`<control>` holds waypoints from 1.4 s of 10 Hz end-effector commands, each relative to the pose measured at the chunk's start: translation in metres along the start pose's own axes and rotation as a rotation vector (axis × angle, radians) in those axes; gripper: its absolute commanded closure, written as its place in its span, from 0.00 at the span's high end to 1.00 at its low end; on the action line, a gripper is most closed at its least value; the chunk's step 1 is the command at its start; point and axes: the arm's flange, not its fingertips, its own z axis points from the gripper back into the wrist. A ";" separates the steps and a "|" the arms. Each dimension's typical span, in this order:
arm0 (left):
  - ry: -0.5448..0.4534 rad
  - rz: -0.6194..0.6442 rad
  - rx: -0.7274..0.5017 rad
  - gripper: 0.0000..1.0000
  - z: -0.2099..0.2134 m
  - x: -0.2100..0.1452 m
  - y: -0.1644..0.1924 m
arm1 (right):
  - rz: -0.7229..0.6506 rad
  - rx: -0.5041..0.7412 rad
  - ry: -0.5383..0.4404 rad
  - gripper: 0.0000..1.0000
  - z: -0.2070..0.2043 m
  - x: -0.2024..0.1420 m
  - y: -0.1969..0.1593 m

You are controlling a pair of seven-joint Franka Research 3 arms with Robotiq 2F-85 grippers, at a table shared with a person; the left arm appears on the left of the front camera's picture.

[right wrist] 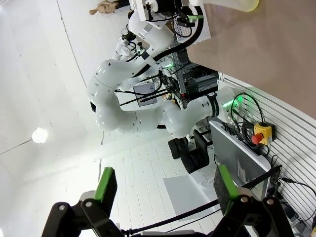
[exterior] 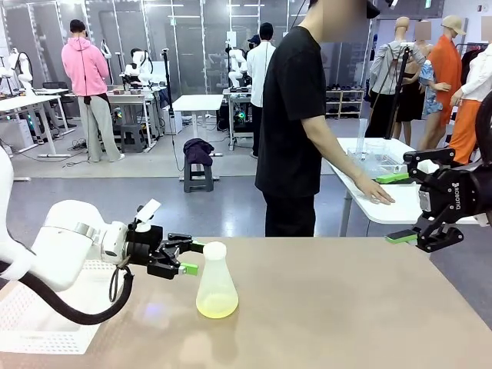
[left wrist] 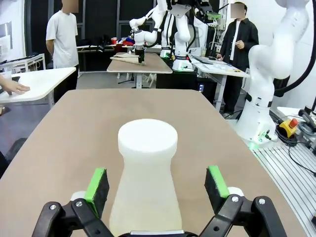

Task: Prepare the solutions needed for the experiment.
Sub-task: When the human places the Big flask in the center of the table, pick up the Big flask and place it in the left Organizing basket.

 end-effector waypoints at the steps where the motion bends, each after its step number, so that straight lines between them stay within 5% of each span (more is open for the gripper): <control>1: -0.036 0.021 -0.037 1.00 -0.009 -0.005 0.016 | 0.003 0.018 0.001 1.00 0.000 0.000 0.002; 14: -0.092 0.047 -0.223 1.00 -0.067 -0.017 0.040 | 0.003 0.018 0.001 1.00 0.000 0.000 0.002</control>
